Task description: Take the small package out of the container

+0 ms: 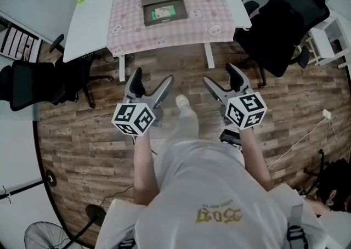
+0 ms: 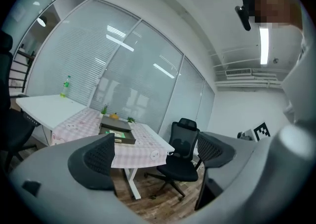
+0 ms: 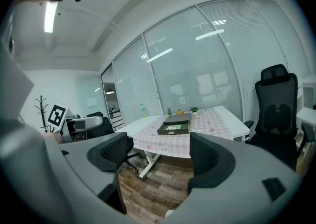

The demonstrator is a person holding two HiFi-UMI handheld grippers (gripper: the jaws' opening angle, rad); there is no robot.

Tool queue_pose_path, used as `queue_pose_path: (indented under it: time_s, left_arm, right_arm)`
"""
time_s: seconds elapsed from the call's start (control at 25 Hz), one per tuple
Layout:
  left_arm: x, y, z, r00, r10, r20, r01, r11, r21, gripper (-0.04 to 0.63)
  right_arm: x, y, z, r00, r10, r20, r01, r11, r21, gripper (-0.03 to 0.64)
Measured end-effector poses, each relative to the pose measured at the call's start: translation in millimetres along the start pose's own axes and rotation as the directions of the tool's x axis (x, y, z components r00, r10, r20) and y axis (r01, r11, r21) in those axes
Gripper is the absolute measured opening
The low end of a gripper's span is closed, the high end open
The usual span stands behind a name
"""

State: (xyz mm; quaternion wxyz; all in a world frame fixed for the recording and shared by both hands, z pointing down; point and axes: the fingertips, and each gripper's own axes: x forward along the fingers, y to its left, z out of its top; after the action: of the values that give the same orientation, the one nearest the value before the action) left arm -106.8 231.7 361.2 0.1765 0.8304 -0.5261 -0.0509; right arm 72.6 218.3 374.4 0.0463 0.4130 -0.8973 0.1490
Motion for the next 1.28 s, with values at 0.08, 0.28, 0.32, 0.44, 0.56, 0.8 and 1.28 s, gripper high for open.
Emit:
queue_pose_path:
  time_s: [0.08,0.28,0.32,0.44,0.56,0.8,1.28]
  left_arm:
    - [39.2,20.4,8.8,1.000,-0.004,0.008,0.004,1.000,-0.002,0.522]
    - [136.3,75.0,28.6,0.999,-0.024,-0.035,0.023,0.999,-0.043,0.522]
    - [151.8,85.2,34.9,0.999,-0.028,-0.040,0.026,0.998,-0.048,0.522]
    - [198.3,121.1,56.3,0.999,-0.030,-0.044,0.028,0.998,-0.051,0.520]
    - [239.1,149.6,67.2,0.997,-0.040,-0.063,0.036,0.998,-0.058,0.520]
    - [296.7,187.4,63.7,0.990,-0.065,-0.124,0.057,0.996,-0.063,0.515]
    - [341.1,204.4,44.3,0.966,-0.102,-0.236,0.108,0.994,0.012,0.518]
  right_arm:
    - [34.8,-27.3,11.0,1.000,0.004,0.004,-0.004,1.000,0.006,0.393]
    - [118.7,-89.3,45.5,1.000,-0.019,-0.002,0.019,0.998,0.060,0.393]
    - [134.7,-97.9,53.1,1.000,-0.022,-0.011,0.022,0.998,0.054,0.391]
    - [186.6,-121.0,74.9,1.000,-0.018,-0.023,0.019,0.999,0.043,0.385]
    - [227.7,-141.9,81.8,0.999,-0.022,-0.045,0.024,0.999,0.048,0.387]
    - [283.7,-175.0,77.8,0.995,-0.041,-0.094,0.048,0.996,0.074,0.387]
    - [309.5,-208.8,81.5,0.992,-0.066,-0.109,0.074,0.995,0.072,0.385]
